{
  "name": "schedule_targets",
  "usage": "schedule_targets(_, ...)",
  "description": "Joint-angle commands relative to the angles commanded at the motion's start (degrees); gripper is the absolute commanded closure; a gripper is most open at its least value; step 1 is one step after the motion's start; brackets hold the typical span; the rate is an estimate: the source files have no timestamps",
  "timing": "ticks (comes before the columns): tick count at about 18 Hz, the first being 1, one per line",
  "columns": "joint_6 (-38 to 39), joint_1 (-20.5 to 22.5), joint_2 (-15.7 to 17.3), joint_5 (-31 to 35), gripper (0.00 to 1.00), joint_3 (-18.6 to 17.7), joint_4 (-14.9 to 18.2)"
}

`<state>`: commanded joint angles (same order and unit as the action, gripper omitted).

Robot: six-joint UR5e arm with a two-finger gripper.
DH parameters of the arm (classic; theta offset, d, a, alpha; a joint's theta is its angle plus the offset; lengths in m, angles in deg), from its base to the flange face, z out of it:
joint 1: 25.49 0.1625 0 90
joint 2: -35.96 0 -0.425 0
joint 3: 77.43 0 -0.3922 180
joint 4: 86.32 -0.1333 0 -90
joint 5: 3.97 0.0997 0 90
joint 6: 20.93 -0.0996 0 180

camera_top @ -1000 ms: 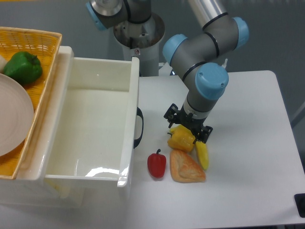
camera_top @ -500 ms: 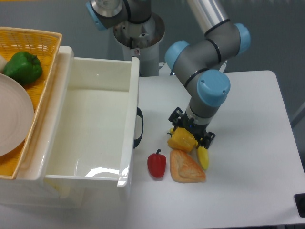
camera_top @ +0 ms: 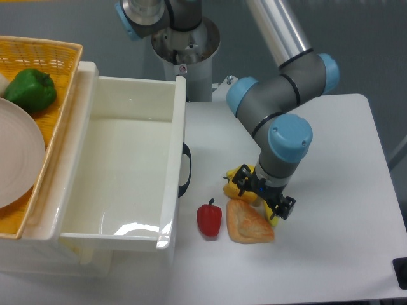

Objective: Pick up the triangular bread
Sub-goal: 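Lower the open gripper onto the bread slice beside the yellow pepper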

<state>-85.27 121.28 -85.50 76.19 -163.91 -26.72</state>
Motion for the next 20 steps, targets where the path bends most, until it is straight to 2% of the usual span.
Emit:
schedule_targets(1,0.09,-0.70,-1.05,0.00,0.00,0.00,-1.66)
schedule_targets(3,-0.09,-0.97,-2.11,0.00,0.00,0.09,-2.73)
schedule_targets(20,-1.05,-1.23,-3.96,1.66,0.00,-0.62,-2.73)
